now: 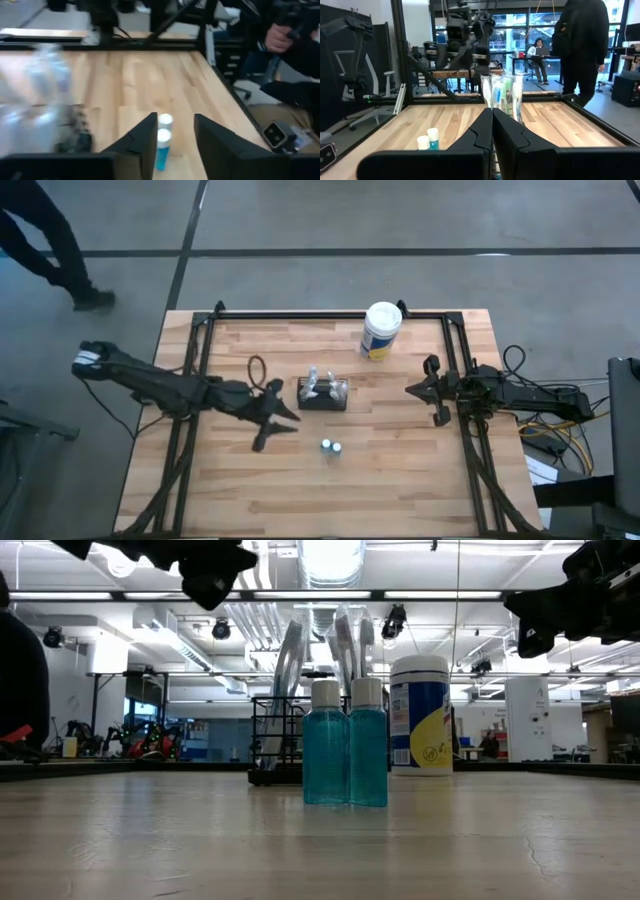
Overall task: Pick & Place toothbrushing station
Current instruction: Put the mouthwash into the black wire organizer
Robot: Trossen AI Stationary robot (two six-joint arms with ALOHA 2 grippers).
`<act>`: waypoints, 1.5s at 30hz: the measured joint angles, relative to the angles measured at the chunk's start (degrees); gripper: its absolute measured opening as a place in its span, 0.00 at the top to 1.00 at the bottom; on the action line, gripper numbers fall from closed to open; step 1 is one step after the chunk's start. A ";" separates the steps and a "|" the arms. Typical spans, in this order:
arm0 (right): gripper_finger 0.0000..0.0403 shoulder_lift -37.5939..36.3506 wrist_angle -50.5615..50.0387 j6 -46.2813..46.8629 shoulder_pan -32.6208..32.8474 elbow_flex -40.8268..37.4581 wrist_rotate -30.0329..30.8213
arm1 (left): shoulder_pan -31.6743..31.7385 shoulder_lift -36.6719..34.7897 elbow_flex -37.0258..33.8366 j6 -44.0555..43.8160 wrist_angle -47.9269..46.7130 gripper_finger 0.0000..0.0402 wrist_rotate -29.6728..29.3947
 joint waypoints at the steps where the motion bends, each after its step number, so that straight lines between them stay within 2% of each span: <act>1: 0.98 0.00 -0.04 0.06 0.00 0.00 0.01 | -0.88 1.56 0.99 -0.06 -0.02 0.65 -0.02; 9: 0.98 0.00 -0.15 1.11 0.02 0.00 -0.03 | -8.69 14.06 8.90 0.57 -0.49 0.53 -0.60; 16: 0.98 0.04 -0.17 1.53 0.04 0.01 -0.08 | -10.19 23.78 14.58 -5.33 -4.40 0.41 -13.34; 23: 0.98 0.04 -0.36 1.35 0.04 0.02 -0.19 | -9.63 27.97 16.46 -5.74 -4.55 0.29 -15.96; 28: 0.98 0.06 -0.48 1.29 0.04 0.02 -0.19 | -8.82 29.54 15.91 -7.87 -5.50 0.26 -21.01; 45: 0.98 0.09 -0.50 1.30 0.04 0.02 -0.19 | -7.37 36.49 15.86 -8.97 -3.43 0.27 -18.99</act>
